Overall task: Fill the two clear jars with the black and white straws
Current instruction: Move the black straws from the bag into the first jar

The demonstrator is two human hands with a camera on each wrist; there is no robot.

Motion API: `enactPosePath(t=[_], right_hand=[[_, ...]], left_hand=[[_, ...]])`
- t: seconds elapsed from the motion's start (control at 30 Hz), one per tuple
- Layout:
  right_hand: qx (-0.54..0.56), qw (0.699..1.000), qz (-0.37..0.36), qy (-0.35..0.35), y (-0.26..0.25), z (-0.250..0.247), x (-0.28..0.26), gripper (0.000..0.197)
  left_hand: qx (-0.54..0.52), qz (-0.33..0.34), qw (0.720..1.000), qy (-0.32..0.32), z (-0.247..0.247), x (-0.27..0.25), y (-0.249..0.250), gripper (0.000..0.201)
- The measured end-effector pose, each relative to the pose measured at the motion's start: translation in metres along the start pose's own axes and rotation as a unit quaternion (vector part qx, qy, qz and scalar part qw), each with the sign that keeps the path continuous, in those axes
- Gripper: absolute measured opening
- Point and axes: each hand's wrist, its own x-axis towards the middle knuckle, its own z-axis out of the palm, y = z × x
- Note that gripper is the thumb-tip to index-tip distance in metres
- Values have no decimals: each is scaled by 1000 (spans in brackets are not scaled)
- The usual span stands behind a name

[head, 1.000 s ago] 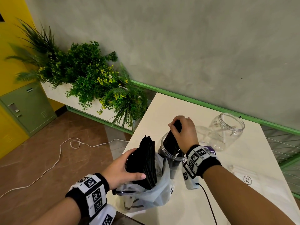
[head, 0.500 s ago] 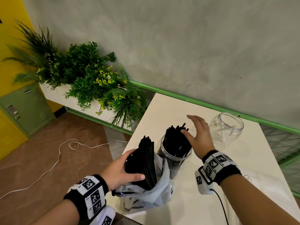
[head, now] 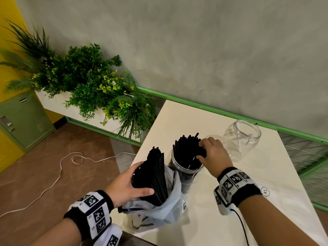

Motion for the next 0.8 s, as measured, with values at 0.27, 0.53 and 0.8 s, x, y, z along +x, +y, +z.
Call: enactPosePath(t=[0.27, 0.53, 0.8], right_hand=[[57, 998, -14, -6, 6, -2, 9, 24], [-38, 996, -78, -7, 6, 1, 2, 32], [-10, 998, -63, 2, 5, 3, 8, 10]], left_hand=[[-13, -2, 1000, 1, 0, -2, 1, 106], [-10, -7, 1000, -2, -1, -1, 1, 112], [-6, -8, 1000, -4, 0, 1, 1, 113]])
